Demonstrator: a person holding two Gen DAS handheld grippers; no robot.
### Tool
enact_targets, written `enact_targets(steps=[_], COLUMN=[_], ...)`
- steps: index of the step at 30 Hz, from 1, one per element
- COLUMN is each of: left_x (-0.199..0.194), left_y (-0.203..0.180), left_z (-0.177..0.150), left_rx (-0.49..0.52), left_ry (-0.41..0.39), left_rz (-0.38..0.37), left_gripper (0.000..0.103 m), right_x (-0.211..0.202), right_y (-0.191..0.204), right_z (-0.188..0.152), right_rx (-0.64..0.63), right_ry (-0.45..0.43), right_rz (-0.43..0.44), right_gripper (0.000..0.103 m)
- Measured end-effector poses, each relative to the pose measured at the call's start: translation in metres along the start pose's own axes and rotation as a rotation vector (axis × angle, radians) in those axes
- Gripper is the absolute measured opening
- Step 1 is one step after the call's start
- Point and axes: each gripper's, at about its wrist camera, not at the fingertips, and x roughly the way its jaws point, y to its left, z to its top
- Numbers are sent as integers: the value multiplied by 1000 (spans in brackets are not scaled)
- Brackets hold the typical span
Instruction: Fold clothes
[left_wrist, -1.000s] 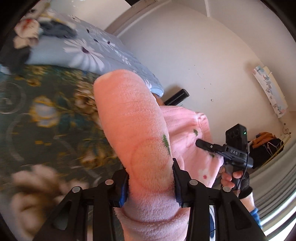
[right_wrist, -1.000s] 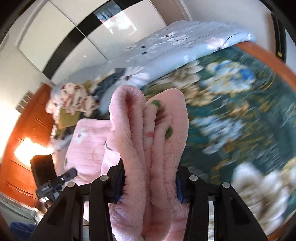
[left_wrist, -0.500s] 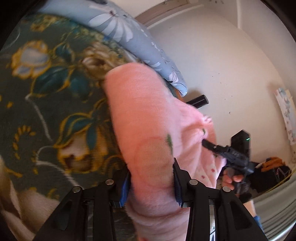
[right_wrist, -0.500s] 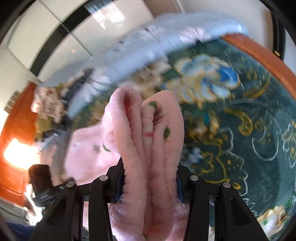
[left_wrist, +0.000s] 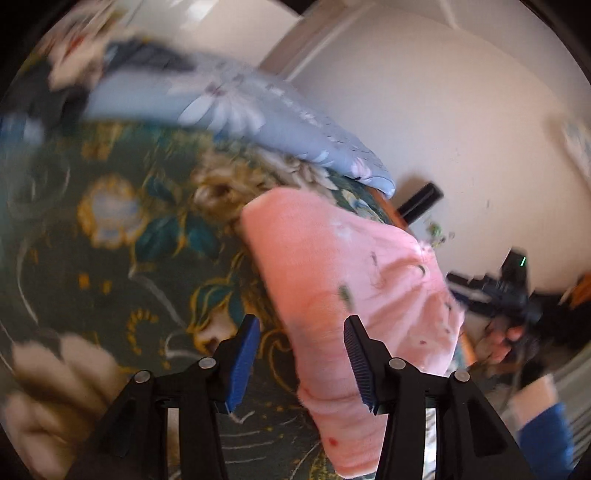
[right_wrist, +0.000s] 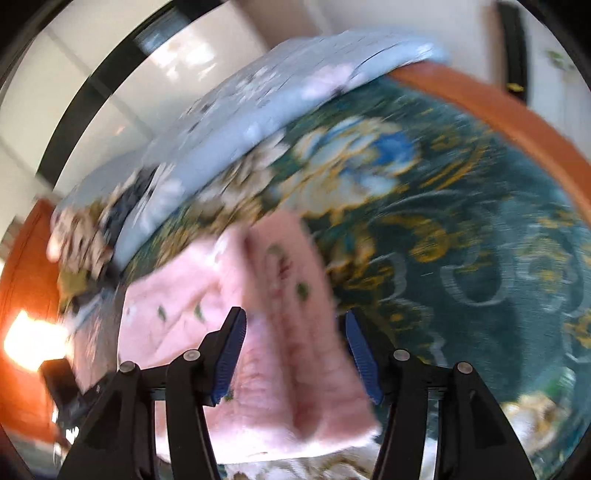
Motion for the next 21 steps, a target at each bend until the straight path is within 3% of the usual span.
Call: enact_targets(steps=[3,6,9,12,17,21], left_x=[4,11,13,25,41,32], left_y=[-32,-63,-71,-68,-61,-65], left_z=[2,-5,-19,-25,-27,-30], left_rx=[152,283,323,352,339,350], left_ry=[-8,-16,-18,-7,17,8], left_rz=[67,138,133,170,179,172], left_gripper=[58,58,59,59,61,62], right_x=[-16,-18,-10,4,15,17], right_y=[23,71,98,91,66,74], right_z=[-7,-31,-63,-83,-94,-98], right_rx=[-64,-281,-438,-471,-378,-376], right_ry=[-23,17,39,59,29,15], right_rz=[-60,-101,-128,-179,-134,-180], right_gripper=[58,58,58,58,58,58])
